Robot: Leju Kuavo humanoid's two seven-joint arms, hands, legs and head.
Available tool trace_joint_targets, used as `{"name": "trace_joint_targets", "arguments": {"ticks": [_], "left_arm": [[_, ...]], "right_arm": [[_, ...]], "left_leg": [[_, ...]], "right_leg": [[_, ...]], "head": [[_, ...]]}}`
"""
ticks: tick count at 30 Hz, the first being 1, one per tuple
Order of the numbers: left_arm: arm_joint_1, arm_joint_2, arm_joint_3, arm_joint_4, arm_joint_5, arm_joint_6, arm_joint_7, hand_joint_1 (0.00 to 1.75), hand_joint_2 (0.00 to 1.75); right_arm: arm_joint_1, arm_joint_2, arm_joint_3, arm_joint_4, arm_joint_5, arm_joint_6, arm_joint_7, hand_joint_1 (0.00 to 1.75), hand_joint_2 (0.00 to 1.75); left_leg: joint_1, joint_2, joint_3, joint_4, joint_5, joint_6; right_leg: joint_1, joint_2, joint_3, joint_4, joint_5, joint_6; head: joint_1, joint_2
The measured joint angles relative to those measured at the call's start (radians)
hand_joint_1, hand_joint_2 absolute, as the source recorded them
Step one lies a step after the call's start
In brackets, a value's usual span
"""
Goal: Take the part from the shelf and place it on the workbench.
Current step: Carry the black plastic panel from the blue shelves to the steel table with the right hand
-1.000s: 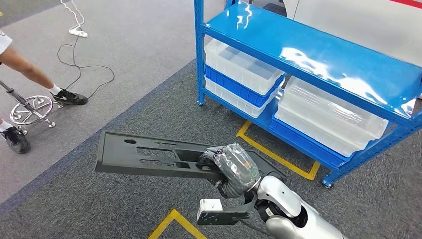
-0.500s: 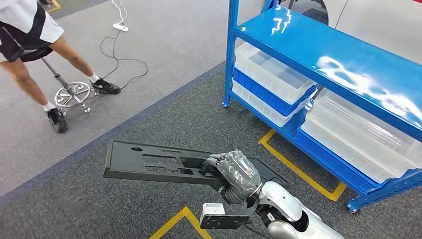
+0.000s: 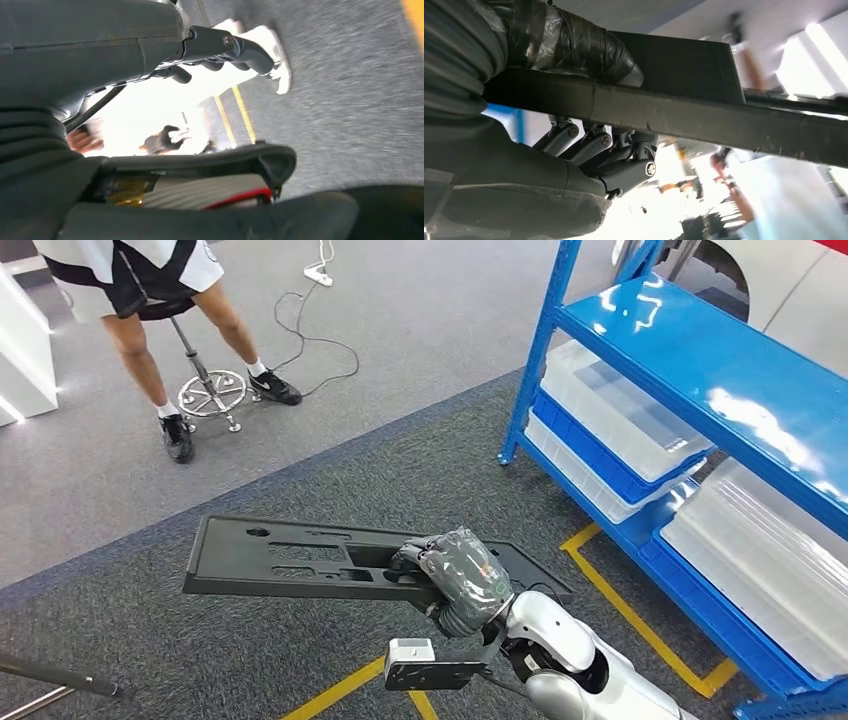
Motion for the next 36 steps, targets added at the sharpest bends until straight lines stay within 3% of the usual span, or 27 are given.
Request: {"name": "trace_joint_targets", "arguments": {"ticks": [2,3,4,6,8,10,12,14,16,17,19,20,21,23,25,27,28,30,31,33,34,35,36], "left_arm": [[-0.001,-0.001,0.005,0.001,-0.001,-0.002,0.004,0.00,1.75],[-0.001,-0.001,0.008,0.001,-0.004,-0.002,0.004,0.00,1.75],[0.000,-0.001,0.010,0.001,-0.007,-0.003,0.002,0.00,1.75],[0.001,-0.002,0.012,0.002,-0.017,-0.002,-0.002,0.00,1.75],[0.000,-0.002,0.012,0.002,-0.027,-0.002,-0.005,0.00,1.75],[0.000,-0.002,0.012,0.002,-0.031,-0.002,-0.007,0.00,1.75],[0.003,-0.002,0.012,0.003,-0.032,-0.001,-0.008,0.00,1.75],[0.005,-0.001,0.012,0.004,-0.033,0.000,-0.007,0.00,1.75],[0.000,-0.001,0.012,0.006,-0.034,0.001,-0.007,0.00,1.75],[-0.002,-0.001,0.012,0.006,-0.034,0.001,-0.007,0.00,1.75],[-0.003,-0.001,0.012,0.006,-0.035,0.001,-0.007,0.00,1.75],[-0.002,-0.001,0.012,0.006,-0.035,0.001,-0.006,0.00,1.75],[-0.001,-0.001,0.012,0.006,-0.036,0.002,-0.006,0.00,1.75],[-0.001,-0.001,0.012,0.007,-0.039,0.003,-0.005,0.00,1.75],[-0.002,-0.001,0.012,0.007,-0.041,0.002,-0.004,0.00,1.75],[-0.001,-0.001,0.012,0.008,-0.051,-0.007,-0.002,0.00,1.75],[0.001,0.000,0.011,0.008,-0.062,-0.017,0.002,0.00,1.75],[0.002,0.003,0.005,0.010,-0.084,-0.034,0.008,0.00,1.75],[0.001,0.004,0.003,0.010,-0.087,-0.035,0.007,0.00,1.75],[-0.001,0.007,0.001,0.011,-0.083,-0.025,-0.005,0.00,1.75],[-0.001,0.007,0.002,0.011,-0.083,-0.022,-0.010,0.00,1.75],[0.000,0.008,0.002,0.011,-0.087,-0.023,-0.012,0.00,1.75],[0.001,0.009,0.002,0.011,-0.090,-0.024,-0.014,0.00,1.75]], "right_arm": [[-0.001,0.014,0.004,0.015,-0.002,-0.004,-0.004,1.75,1.75],[0.000,0.017,0.007,0.022,-0.002,-0.007,-0.004,1.75,1.75],[0.002,0.017,0.008,0.026,-0.003,-0.011,-0.002,1.75,1.75],[0.014,0.004,0.009,0.024,-0.002,-0.026,0.004,1.75,1.75],[0.043,-0.027,0.005,0.004,0.000,-0.051,0.001,1.75,1.75],[0.079,-0.061,-0.002,-0.023,0.002,-0.072,-0.010,1.75,1.75],[0.101,-0.084,-0.009,-0.043,0.004,-0.079,-0.015,1.75,1.75],[0.110,-0.092,-0.015,-0.056,0.007,-0.081,-0.017,1.75,1.75],[0.119,-0.097,-0.018,-0.066,0.009,-0.081,-0.019,1.75,1.75],[0.124,-0.100,-0.018,-0.070,0.009,-0.081,-0.020,1.75,1.75],[0.133,-0.106,-0.018,-0.072,0.013,-0.080,-0.021,1.75,1.75],[0.136,-0.108,-0.018,-0.072,0.016,-0.080,-0.021,1.75,1.75],[0.138,-0.109,-0.019,-0.073,0.018,-0.080,-0.021,1.75,1.75],[0.145,-0.117,-0.023,-0.079,0.023,-0.081,-0.022,1.75,1.75],[0.157,-0.132,-0.030,-0.090,0.027,-0.084,-0.025,1.75,1.75],[0.169,-0.151,-0.039,-0.104,0.029,-0.089,-0.031,1.75,1.75],[0.170,-0.162,-0.044,-0.112,0.025,-0.088,-0.034,1.75,1.75],[0.165,-0.185,-0.057,-0.131,0.004,-0.075,-0.041,1.75,1.75],[0.162,-0.197,-0.066,-0.141,-0.010,-0.066,-0.043,1.75,1.75],[0.164,-0.221,-0.084,-0.159,-0.035,-0.050,-0.043,1.75,1.75],[0.165,-0.231,-0.091,-0.166,-0.045,-0.043,-0.044,1.75,1.75],[0.162,-0.240,-0.098,-0.172,-0.054,-0.034,-0.045,1.75,1.75],[0.156,-0.247,-0.105,-0.176,-0.063,-0.026,-0.045,1.75,1.75]], "left_leg": [[-0.001,-0.025,-0.001,0.000,0.003,0.006],[-0.001,-0.041,-0.002,0.002,0.002,0.006],[-0.001,-0.058,-0.002,0.004,0.001,0.006],[0.000,-0.090,-0.001,0.013,-0.003,0.003],[0.000,-0.120,-0.005,0.026,-0.010,-0.004],[0.001,-0.145,-0.015,0.034,-0.012,-0.015],[0.003,-0.160,-0.023,0.034,-0.012,-0.026],[0.001,-0.121,-0.039,0.066,-0.035,-0.035],[0.001,-0.051,-0.088,0.171,-0.093,-0.043],[0.004,-0.030,-0.122,0.238,-0.123,-0.047],[0.009,-0.016,-0.159,0.312,-0.142,-0.053],[0.011,-0.012,-0.149,0.293,-0.123,-0.054],[0.011,-0.004,-0.120,0.240,-0.092,-0.053],[0.007,0.039,-0.044,0.102,-0.036,-0.047],[-0.001,0.064,-0.010,0.037,-0.021,-0.036],[-0.004,0.041,-0.011,0.029,-0.020,-0.025],[-0.004,0.029,-0.009,0.024,-0.017,-0.020],[0.000,0.007,-0.002,0.013,-0.010,-0.005],[-0.001,-0.003,-0.001,0.011,-0.009,0.000],[-0.003,-0.029,-0.002,0.012,-0.008,0.006],[-0.004,-0.044,-0.001,0.013,-0.008,0.007],[-0.005,-0.060,0.000,0.016,-0.009,0.007],[-0.005,-0.075,0.001,0.019,-0.011,0.006]], "right_leg": [[-0.003,0.041,-0.061,0.127,-0.060,0.002],[-0.003,0.046,-0.087,0.173,-0.070,0.003],[-0.003,0.048,-0.097,0.185,-0.060,0.005],[-0.006,0.061,-0.065,0.098,0.012,0.005],[-0.011,0.103,-0.016,-0.017,0.063,0.003],[-0.009,0.126,0.000,-0.056,0.067,-0.001],[-0.008,0.107,0.002,-0.062,0.071,-0.011],[-0.011,0.085,0.008,-0.073,0.074,-0.026],[-0.009,0.058,0.013,-0.079,0.074,-0.038],[-0.007,0.042,0.014,-0.079,0.073,-0.041],[-0.004,0.012,0.016,-0.079,0.069,-0.041],[-0.004,-0.002,0.018,-0.079,0.067,-0.040],[-0.004,-0.015,0.021,-0.079,0.065,-0.037],[-0.001,-0.038,0.029,-0.079,0.058,-0.028],[0.003,-0.058,0.036,-0.080,0.053,-0.017],[0.004,-0.078,0.043,-0.084,0.050,-0.006],[0.002,-0.071,0.046,-0.081,0.044,0.000],[-0.005,-0.017,0.025,-0.026,0.005,0.008],[-0.008,0.018,-0.003,0.032,-0.026,0.010],[-0.009,0.048,-0.073,0.165,-0.079,0.012],[-0.009,0.051,-0.094,0.199,-0.080,0.013],[-0.009,0.052,-0.099,0.194,-0.059,0.013],[-0.010,0.056,-0.085,0.152,-0.022,0.012]], "head": [[0.000,0.000],[0.000,0.000],[0.000,0.000],[0.000,0.000],[0.000,0.000],[0.000,0.000],[0.000,0.000],[0.000,0.000],[0.000,0.000],[-0.001,0.000],[-0.001,0.000],[-0.001,0.000],[-0.001,0.000],[-0.001,0.000],[0.000,0.000],[0.000,0.000],[0.000,0.000],[0.000,0.000],[0.000,0.000],[0.000,0.000],[0.000,0.000],[0.000,0.000],[0.000,0.000]]}}
